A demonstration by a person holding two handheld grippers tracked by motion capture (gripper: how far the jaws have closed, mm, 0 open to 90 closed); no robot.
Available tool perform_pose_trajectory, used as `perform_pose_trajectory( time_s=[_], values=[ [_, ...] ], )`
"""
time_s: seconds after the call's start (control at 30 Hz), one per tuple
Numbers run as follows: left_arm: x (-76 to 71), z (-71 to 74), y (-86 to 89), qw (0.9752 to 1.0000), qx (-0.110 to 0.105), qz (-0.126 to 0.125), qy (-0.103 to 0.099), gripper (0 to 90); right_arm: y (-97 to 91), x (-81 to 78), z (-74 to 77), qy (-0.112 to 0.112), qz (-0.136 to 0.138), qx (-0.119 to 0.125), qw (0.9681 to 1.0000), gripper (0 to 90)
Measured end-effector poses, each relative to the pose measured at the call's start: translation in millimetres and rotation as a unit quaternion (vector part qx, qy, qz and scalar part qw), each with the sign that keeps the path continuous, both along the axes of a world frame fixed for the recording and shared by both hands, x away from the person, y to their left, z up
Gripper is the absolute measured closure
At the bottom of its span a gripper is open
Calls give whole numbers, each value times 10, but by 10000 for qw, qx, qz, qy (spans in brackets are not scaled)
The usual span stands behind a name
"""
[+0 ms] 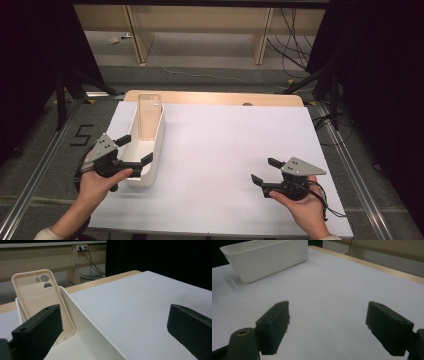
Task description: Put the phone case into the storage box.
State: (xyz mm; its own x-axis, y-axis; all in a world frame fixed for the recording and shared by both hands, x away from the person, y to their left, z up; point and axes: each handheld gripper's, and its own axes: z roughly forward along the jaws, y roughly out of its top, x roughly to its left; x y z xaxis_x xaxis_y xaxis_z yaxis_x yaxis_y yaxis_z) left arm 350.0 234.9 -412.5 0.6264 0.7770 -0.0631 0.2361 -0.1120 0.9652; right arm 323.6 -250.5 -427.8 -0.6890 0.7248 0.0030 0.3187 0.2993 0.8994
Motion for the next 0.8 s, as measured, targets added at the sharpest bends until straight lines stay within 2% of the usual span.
perform_pose_trajectory(
  time_s=[0.03, 0.13, 0.23, 0.27, 0.3, 0.47, 0.5, 0.63, 0.67, 0.7, 0.77, 0.8],
  values=[
    [-18, -12, -7, 10000, -1, -20, 7, 0, 3, 9, -9, -81, 10, 41, 10000, 204],
    [-59, -46, -15, 10000, 42, -53, 0, 0, -8, 2, 0, -5, -10, -18, 10000, 204],
    [-93, -81, -21, 10000, 43, -82, -11, 0, 1, 8, -8, -82, 2, 43, 10000, 204],
    [-103, -93, -21, 9999, 67, -100, -24, 0, -3, 2, -2, -45, -11, -12, 10000, 204],
    [-114, -102, -21, 9999, 87, -112, -30, 0, 3, 11, -11, -68, 44, 54, 10000, 204],
    [-142, -135, -3, 9998, 148, -130, 1, 0, 0, 10, -11, -82, 17, 48, 10000, 204],
    [-146, -136, -1, 9998, 144, -130, 4, 0, -6, 3, -2, -48, -11, -14, 10000, 204],
    [-151, -150, -13, 9998, 121, -152, -10, 0, -4, 4, -7, -61, -3, 32, 10000, 203],
    [-151, -156, -16, 9998, 110, -154, -15, 0, 2, 2, -9, 4, 34, 91, 10000, 203],
    [-152, -159, -17, 9998, 100, -146, -20, 0, -7, -11, 5, 100, 21, 44, 9999, 202],
    [-156, -161, -17, 9998, 88, -146, -32, 0, 3, 17, -21, -133, 20, 184, 9997, 199],
    [-158, -162, -20, 9999, 85, -143, -41, 0, -9, 12, -12, -88, 3, 126, 9999, 199]
  ],
)
